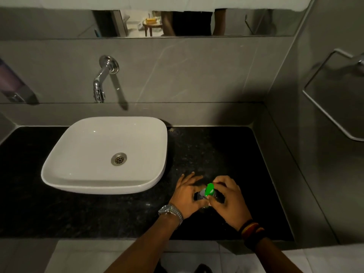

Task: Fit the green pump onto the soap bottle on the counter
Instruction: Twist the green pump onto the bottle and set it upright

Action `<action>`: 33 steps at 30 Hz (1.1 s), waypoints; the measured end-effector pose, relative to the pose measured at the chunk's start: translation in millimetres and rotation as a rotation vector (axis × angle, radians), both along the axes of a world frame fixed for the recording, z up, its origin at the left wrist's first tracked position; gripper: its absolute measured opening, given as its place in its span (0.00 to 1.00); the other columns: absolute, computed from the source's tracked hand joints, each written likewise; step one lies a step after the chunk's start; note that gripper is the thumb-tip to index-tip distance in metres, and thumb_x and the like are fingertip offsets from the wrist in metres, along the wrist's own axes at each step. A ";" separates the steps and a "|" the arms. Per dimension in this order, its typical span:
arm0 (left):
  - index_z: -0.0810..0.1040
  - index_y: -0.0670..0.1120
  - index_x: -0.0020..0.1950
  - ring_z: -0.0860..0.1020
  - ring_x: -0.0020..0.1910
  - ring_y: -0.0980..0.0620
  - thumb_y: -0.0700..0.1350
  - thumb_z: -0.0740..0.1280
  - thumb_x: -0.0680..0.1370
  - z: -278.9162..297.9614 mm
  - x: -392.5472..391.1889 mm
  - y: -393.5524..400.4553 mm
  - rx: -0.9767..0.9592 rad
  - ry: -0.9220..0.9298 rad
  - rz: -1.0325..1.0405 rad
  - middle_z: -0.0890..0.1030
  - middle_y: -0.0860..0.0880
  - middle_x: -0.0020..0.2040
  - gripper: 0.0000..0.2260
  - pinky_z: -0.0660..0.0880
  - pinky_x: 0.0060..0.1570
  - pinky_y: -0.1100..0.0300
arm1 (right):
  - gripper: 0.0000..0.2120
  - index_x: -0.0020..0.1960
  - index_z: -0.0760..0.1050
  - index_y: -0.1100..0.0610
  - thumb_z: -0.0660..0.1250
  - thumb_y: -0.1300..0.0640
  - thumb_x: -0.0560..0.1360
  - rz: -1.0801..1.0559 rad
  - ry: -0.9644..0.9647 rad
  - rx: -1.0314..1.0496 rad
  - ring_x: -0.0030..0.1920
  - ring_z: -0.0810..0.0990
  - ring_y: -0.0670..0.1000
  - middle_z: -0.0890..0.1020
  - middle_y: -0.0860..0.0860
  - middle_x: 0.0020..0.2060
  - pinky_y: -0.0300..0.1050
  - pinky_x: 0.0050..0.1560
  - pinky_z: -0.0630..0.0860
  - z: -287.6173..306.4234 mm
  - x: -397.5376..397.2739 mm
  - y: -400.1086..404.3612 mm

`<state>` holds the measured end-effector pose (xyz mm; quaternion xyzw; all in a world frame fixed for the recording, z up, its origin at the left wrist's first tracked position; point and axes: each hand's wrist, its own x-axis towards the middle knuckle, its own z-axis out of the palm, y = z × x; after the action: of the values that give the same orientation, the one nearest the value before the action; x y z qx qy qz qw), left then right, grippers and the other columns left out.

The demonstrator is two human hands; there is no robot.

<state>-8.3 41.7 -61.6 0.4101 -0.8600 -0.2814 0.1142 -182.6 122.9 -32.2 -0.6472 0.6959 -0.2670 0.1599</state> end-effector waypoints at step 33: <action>0.80 0.58 0.67 0.55 0.82 0.49 0.65 0.70 0.71 -4.7 0.6 0.0 -0.044 0.025 0.010 0.69 0.52 0.78 0.26 0.44 0.80 0.44 | 0.23 0.60 0.82 0.53 0.80 0.50 0.67 -0.028 -0.282 0.126 0.67 0.74 0.49 0.75 0.48 0.66 0.47 0.69 0.72 16.4 -6.2 -6.0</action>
<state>-7.7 41.7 -66.3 0.4084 -0.8624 -0.2668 0.1355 -188.8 116.9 -15.8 -0.5824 0.6908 -0.3131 0.2926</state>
